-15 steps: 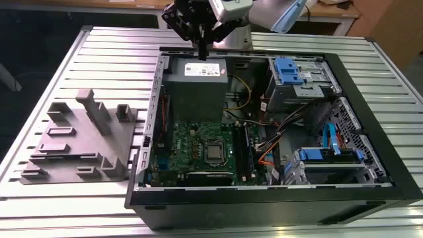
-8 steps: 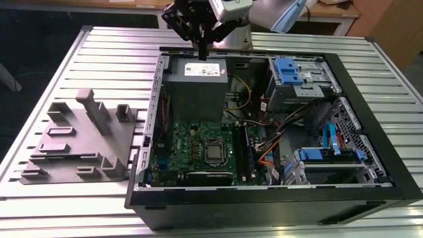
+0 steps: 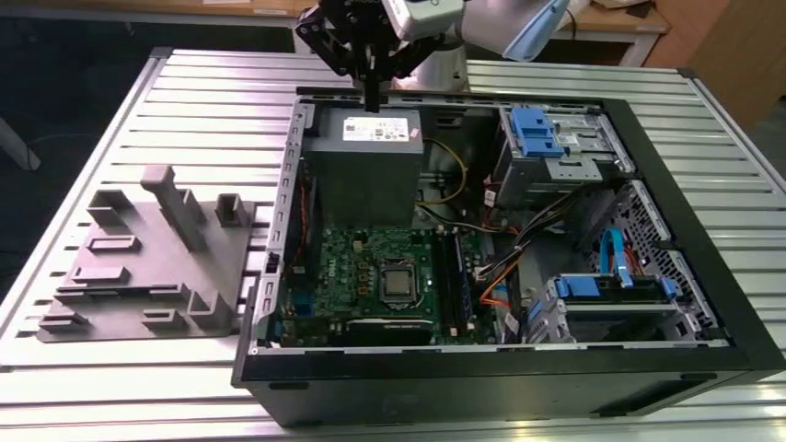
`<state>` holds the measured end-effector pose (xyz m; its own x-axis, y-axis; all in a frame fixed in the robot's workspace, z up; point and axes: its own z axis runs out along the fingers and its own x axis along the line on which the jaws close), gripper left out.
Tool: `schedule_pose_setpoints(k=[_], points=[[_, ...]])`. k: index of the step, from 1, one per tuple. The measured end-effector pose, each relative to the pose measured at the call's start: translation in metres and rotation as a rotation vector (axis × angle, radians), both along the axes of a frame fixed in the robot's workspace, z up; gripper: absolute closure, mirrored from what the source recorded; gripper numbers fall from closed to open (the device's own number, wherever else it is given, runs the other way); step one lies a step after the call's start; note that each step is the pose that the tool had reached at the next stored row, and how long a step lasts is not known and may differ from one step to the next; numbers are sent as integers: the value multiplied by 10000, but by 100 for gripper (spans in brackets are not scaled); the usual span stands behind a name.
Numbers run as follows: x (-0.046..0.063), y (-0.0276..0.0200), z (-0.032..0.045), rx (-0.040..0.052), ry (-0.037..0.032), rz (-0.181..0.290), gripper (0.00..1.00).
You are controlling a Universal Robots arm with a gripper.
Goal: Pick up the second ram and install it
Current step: 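Reach for the second ram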
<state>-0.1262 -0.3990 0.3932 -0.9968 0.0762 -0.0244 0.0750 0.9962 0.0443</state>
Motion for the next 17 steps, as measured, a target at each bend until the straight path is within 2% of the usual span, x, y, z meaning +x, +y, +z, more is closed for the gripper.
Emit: schedule_pose_setpoints(k=[9, 17], points=[[-205, 0, -2, 0, 0, 0, 93], [-460, 0, -4, 1, -4, -1, 93]])
